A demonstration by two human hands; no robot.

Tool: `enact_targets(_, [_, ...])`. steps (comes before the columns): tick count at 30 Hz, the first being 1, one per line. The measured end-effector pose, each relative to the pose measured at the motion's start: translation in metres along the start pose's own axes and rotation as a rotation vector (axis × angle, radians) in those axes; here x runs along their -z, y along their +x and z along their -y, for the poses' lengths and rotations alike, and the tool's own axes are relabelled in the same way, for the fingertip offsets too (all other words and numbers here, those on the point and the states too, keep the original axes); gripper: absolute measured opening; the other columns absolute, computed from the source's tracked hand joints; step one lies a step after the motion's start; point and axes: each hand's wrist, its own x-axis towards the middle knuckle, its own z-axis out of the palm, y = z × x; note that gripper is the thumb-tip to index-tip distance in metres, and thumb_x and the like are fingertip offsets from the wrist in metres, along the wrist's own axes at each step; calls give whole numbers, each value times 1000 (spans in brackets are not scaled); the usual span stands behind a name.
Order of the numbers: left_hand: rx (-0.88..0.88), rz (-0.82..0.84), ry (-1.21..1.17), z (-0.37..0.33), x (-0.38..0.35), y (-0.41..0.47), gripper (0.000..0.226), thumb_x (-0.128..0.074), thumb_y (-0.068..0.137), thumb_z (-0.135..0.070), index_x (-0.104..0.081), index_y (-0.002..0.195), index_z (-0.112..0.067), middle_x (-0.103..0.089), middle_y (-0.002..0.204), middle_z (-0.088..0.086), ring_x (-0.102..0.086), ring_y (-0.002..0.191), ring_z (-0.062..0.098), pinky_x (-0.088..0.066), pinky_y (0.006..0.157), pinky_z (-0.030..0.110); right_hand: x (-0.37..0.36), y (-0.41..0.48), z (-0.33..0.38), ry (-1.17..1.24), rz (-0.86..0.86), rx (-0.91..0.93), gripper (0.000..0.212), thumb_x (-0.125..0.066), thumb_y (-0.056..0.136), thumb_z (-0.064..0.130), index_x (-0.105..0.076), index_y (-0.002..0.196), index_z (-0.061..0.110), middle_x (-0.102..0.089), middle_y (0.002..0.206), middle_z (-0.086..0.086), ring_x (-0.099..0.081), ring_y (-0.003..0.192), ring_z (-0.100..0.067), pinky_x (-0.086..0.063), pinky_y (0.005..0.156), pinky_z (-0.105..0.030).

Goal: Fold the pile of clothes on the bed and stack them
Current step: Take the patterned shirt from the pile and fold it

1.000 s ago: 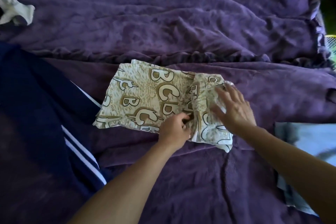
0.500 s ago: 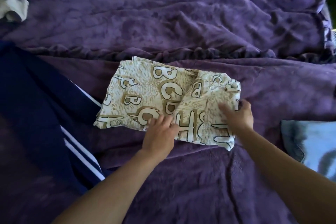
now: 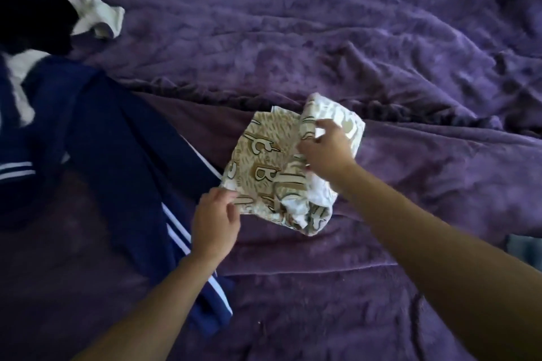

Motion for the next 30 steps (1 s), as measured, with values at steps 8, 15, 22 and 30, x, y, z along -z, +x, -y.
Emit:
enact_targets(8, [171,-152,-170,32,36,25,24,-50,96,-14,-62,114,-7,-57,114,10,-55,108,27,-44,95,43,-93,4,-2,-229,135,70,42,-47,94,15,-49,136,18,-64,120,-11,-63,92,-26,-53,76,-35])
enact_targets(15, [-145,135,276,-6,-24,58,59,-27,96,-56,-25,148,-28,-18,156,18,-19,142,38,-28,110,53,-33,-4,-91,-787,-161,230,58,-38,96,49,-18,148,36,-7,162,-5,-5,148,-25,-24,111,-51])
enact_targets(22, [-280,297,544,71,-50,53,84,-16,87,-73,5,153,-24,-3,157,26,-15,144,40,-20,117,47,-74,-22,-163,-825,-36,169,66,-19,91,69,5,149,45,15,161,-3,15,147,-26,-16,115,-59])
enact_targets(30, [29,217,-40,15,-48,95,71,-48,93,-52,-17,151,-24,-54,132,20,-51,119,39,-42,92,42,-63,4,-122,-243,-166,-92,85,-62,83,56,-9,148,44,-17,156,-5,-48,124,-33,-41,97,-44])
